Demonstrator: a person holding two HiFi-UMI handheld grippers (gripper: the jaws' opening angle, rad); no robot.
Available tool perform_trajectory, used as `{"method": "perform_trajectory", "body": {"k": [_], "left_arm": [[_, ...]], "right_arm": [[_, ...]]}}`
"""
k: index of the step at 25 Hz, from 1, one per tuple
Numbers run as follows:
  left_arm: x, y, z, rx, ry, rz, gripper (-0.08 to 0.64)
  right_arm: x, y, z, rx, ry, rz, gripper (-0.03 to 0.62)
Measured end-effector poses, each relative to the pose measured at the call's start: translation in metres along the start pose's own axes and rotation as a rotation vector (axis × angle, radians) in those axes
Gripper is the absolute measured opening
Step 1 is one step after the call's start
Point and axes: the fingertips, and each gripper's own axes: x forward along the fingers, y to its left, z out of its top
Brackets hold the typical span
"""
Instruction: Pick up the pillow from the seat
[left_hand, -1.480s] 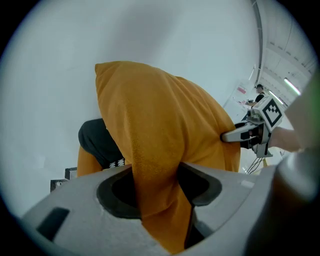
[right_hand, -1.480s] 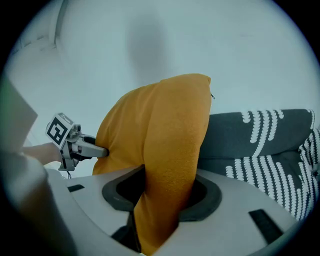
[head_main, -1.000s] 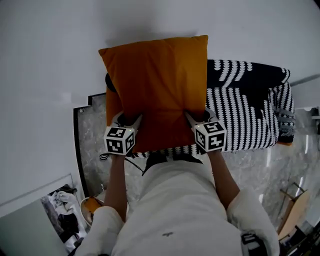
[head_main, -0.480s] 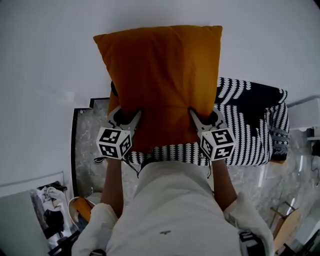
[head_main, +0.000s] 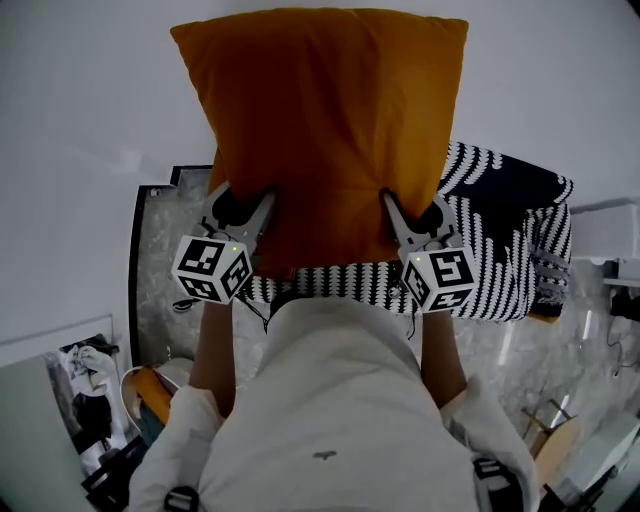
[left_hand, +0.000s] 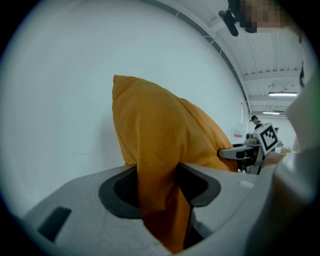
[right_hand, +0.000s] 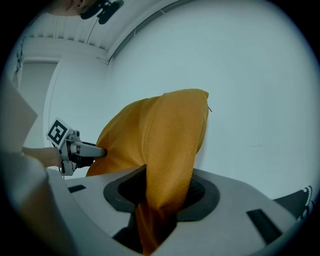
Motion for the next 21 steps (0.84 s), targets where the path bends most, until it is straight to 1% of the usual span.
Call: {"method": "perform_trajectory", "body": {"k": [12, 21], "left_arm": [[-0.006, -0.003, 0.013, 0.025, -0.024, -0.002, 0.219], [-0.009, -0.006, 0.015, 0.021, -0.018, 0.001, 0.218]], "right_arm": [[-0.006, 0.002, 0.009, -0.013, -0.035, -0.016, 0.173], [-0.008, 0.001, 0.01, -0.016, -0.024, -0.014, 0.172]]}}
